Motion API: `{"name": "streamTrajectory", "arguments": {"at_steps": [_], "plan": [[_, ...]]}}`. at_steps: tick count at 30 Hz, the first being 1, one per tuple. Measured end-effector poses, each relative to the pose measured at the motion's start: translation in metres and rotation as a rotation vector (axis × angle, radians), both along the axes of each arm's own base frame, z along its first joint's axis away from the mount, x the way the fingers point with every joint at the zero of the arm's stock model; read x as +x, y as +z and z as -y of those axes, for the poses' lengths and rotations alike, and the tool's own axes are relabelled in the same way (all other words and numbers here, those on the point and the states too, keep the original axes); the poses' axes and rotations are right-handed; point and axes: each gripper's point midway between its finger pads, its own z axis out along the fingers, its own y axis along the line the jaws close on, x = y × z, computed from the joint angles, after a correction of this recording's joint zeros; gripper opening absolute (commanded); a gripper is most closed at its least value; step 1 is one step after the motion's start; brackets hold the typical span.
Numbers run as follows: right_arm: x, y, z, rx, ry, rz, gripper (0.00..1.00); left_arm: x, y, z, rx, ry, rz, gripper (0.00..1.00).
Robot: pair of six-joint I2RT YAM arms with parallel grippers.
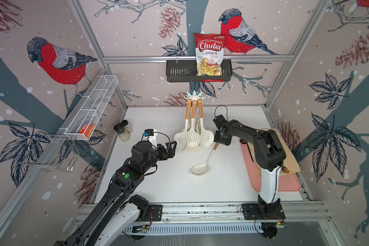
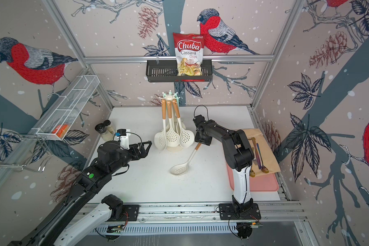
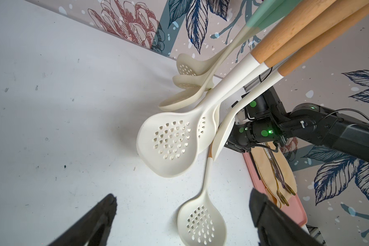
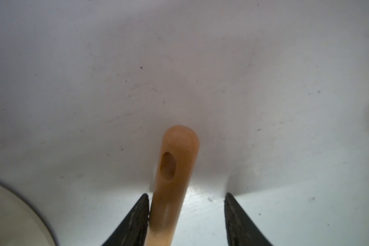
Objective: Hang the skimmer on the kitchen utensil rack
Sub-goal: Pick up the skimmer from the center of the board.
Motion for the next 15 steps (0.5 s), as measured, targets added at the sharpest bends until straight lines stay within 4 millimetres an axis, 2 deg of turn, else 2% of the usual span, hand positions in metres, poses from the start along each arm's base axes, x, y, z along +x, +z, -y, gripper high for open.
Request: {"name": "streamTrajectory", "arguments": {"at_steps": [3, 6, 10, 15], "plan": [[-0.001, -0.003, 0.004, -0.024, 0.000, -0.006, 0.43, 0.000, -0.010, -0.002, 0.025, 0.007, -0.040, 1.00], [-0.001, -0.004, 0.005, -0.028, -0.001, -0.008, 0.30, -0.001, -0.012, -0.006, 0.026, 0.029, -0.053, 1.00], [0.000, -0.003, 0.008, -0.019, -0.005, 0.017, 0.15, -0.008, 0.002, -0.010, -0.042, 0.049, -0.007, 1.00], [-0.016, 0.005, 0.022, 0.006, -0.054, 0.014, 0.00, -0.025, 0.008, -0.018, -0.093, 0.050, 0.075, 1.00]]}}
